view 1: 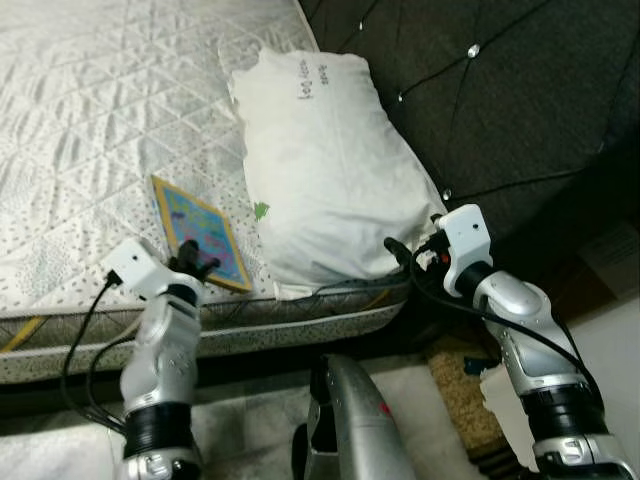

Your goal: Clean up the room

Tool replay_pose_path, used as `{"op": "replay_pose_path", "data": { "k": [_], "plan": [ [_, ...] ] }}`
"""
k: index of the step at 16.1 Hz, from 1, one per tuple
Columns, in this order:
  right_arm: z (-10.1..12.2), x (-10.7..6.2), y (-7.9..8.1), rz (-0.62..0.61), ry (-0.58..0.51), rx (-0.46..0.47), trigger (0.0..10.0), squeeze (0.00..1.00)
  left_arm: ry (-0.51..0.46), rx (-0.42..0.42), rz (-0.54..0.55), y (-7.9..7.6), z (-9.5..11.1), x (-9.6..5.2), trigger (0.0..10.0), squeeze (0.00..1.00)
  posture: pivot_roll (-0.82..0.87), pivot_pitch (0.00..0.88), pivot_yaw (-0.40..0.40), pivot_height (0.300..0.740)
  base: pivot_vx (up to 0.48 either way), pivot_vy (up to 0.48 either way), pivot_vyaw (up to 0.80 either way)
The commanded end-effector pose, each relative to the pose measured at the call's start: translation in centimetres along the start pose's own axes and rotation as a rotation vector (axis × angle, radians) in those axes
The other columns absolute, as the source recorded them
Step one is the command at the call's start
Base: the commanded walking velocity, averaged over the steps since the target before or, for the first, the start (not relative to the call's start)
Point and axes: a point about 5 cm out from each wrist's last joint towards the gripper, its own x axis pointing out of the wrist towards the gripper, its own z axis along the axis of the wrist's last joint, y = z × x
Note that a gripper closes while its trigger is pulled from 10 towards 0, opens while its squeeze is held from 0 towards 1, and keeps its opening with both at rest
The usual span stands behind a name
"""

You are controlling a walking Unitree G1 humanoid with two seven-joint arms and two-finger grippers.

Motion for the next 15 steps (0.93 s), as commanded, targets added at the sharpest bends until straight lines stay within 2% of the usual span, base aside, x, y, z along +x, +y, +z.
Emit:
{"op": "replay_pose_path", "data": {
  "k": [1, 5, 11, 14, 15],
  "plan": [
    [0.4, -0.4, -1.0, -0.019, -0.008, -0.029, 10.0, 0.00, 0.012, -0.012, -0.036, -0.9, 0.1, 0.4, 10.0, 0.00, -0.23, 0.112, -0.256, 0.571, 0.000, 0.000, 0.00],
    [0.6, -0.6, -1.3, -0.014, -0.005, -0.049, 10.0, 0.00, 0.062, 0.021, -0.024, 0.4, 0.7, 1.7, 10.0, 0.00, -0.24, 0.109, -0.269, 0.571, 0.000, 0.000, 0.00],
    [0.9, -0.3, -1.0, -0.001, -0.016, -0.059, 10.0, 0.00, 0.210, 0.061, -0.111, 0.5, -0.5, 2.5, 10.0, 0.00, -0.25, 0.107, -0.269, 0.571, 0.000, 0.000, 0.00],
    [1.0, -0.3, -1.0, -0.002, -0.019, -0.059, 10.0, 0.00, 0.230, 0.038, -0.143, 0.0, -0.8, 2.6, 10.0, 0.00, -0.25, 0.107, -0.266, 0.571, 0.000, 0.000, 0.00],
    [0.9, -0.3, -0.9, 0.000, -0.020, -0.059, 10.0, 0.00, 0.257, 0.013, -0.200, -1.1, -1.3, 2.5, 10.0, 0.00, -0.25, 0.107, -0.265, 0.571, 0.000, 0.000, 0.00]
  ]
}}
